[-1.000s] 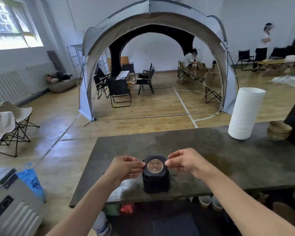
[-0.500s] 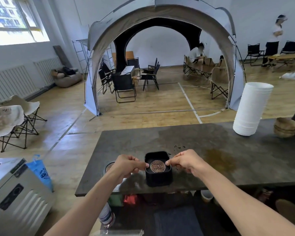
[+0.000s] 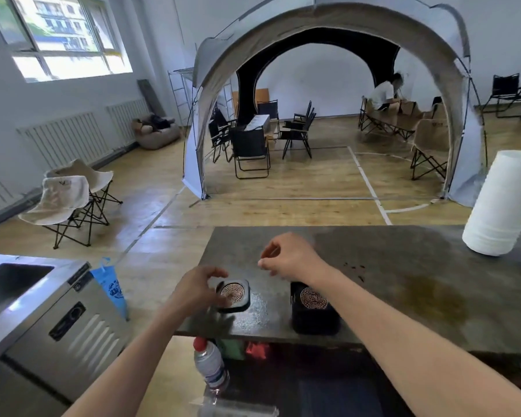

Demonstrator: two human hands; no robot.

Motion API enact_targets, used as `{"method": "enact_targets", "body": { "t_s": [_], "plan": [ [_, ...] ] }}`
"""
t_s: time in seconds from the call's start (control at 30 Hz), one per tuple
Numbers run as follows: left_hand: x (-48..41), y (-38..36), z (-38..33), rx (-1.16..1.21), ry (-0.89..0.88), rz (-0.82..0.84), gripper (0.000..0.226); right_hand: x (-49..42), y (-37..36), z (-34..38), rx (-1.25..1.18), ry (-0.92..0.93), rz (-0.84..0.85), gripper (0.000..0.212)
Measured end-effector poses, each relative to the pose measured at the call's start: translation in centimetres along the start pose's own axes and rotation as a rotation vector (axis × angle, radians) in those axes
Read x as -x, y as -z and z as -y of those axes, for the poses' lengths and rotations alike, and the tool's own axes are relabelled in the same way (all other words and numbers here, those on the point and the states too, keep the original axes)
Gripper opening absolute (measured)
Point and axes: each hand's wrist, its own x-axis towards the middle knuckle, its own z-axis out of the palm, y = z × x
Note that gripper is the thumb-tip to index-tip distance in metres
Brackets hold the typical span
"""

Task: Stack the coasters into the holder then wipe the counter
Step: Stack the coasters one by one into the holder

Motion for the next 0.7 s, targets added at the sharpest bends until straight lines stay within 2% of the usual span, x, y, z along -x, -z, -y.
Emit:
{"method": "enact_targets", "body": {
  "t_s": [0.07, 0.17, 0.27, 0.33, 0.43, 0.5, 0.57, 0.7],
  "plan": [
    [0.1, -0.1, 1.2, -0.007, -0.003, 0.057, 0.052, -1.5, -2.8, 0.4, 0.084, -0.029, 0.077, 0.017],
    [-0.1, -0.3, 2.5, 0.067, 0.07, -0.094, 0.038, -2.9, -5.8, 0.3, 0.169, -0.123, 0.108, 0.018],
    [-0.2, -0.4, 2.9, 0.109, 0.161, -0.189, 0.02, -3.8, -7.4, 0.2, 0.082, -0.249, 0.148, 0.015],
    [-0.3, -0.8, 2.9, 0.145, 0.206, -0.144, 0.008, -4.5, -8.1, -0.2, 0.029, -0.297, 0.126, 0.017],
    [-0.6, -1.3, 3.2, 0.197, 0.241, -0.125, 0.01, -4.8, -8.6, -0.5, -0.041, -0.348, 0.13, 0.02],
    [-0.7, -1.2, 3.1, 0.341, 0.266, -0.114, 0.009, -4.6, -8.3, -0.4, -0.122, -0.369, 0.139, 0.016],
    [-0.7, -0.5, 2.3, 0.514, 0.284, -0.102, 0.013, -4.1, -6.6, 0.1, -0.232, -0.348, 0.113, 0.011],
    [-0.6, 1.2, -1.3, 0.778, 0.221, 0.045, 0.017, -2.2, -0.8, 0.9, -0.385, -0.215, 0.044, 0.021]
  ]
}}
